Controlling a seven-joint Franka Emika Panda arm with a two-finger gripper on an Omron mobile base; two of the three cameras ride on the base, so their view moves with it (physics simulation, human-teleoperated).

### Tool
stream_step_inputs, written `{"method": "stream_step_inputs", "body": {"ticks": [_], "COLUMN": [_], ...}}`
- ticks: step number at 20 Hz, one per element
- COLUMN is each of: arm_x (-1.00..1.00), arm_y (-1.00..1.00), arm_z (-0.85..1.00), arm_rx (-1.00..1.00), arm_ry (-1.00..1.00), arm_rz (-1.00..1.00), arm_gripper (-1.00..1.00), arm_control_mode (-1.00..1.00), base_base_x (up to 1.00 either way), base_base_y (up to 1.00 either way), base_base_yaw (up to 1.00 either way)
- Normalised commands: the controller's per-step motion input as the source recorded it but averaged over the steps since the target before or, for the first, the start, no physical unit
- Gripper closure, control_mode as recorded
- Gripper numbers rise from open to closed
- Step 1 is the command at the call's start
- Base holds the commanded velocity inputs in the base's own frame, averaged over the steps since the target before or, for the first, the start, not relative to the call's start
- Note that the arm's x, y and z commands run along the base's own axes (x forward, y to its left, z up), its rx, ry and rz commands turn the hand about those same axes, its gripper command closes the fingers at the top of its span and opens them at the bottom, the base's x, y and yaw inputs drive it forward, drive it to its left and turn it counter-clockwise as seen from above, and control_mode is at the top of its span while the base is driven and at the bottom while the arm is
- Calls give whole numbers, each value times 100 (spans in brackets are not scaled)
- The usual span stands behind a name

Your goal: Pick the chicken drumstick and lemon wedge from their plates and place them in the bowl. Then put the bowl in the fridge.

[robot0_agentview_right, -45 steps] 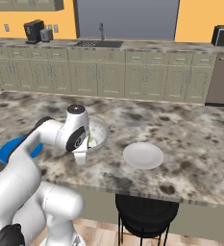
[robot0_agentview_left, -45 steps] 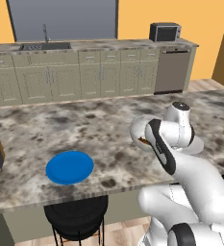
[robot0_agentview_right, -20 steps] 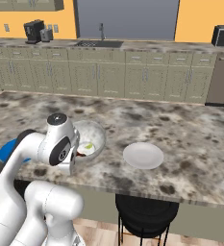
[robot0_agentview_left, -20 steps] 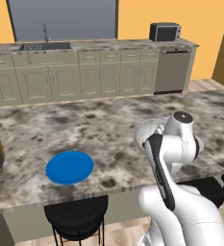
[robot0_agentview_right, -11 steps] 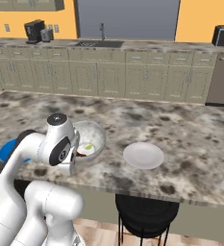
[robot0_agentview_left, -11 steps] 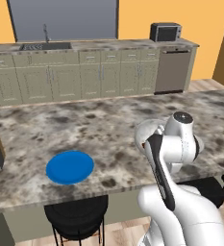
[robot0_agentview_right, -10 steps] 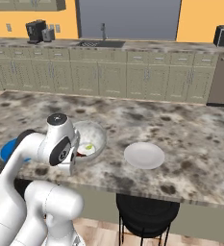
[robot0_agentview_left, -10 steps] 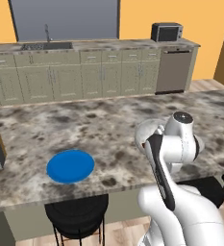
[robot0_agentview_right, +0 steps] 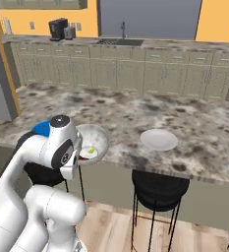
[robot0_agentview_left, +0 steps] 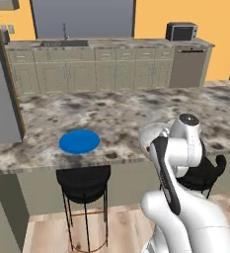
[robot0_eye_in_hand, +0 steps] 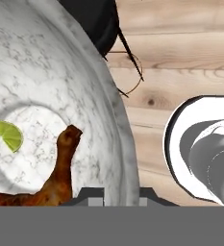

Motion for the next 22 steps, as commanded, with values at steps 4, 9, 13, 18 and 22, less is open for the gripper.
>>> {"method": "stream_step_inputs", "body": {"ticks": [4,9,13,18,22], "arm_x": [0,0,0,0,0], "arm_y": [0,0,0,0,0], "arm_z": [0,0,0,0,0], "arm_rx": [0,0,0,0,0], "arm_ry": [0,0,0,0,0], "arm_rz": [0,0,0,0,0], "arm_gripper": [100,100,100,100,100], "arm_control_mode": [100,100,100,100,100], "base_base_x": [-67,-41,-10,5,40], "base_base_y": [0,0,0,0,8], "base_base_yaw": [26,65,95,93,60]}}
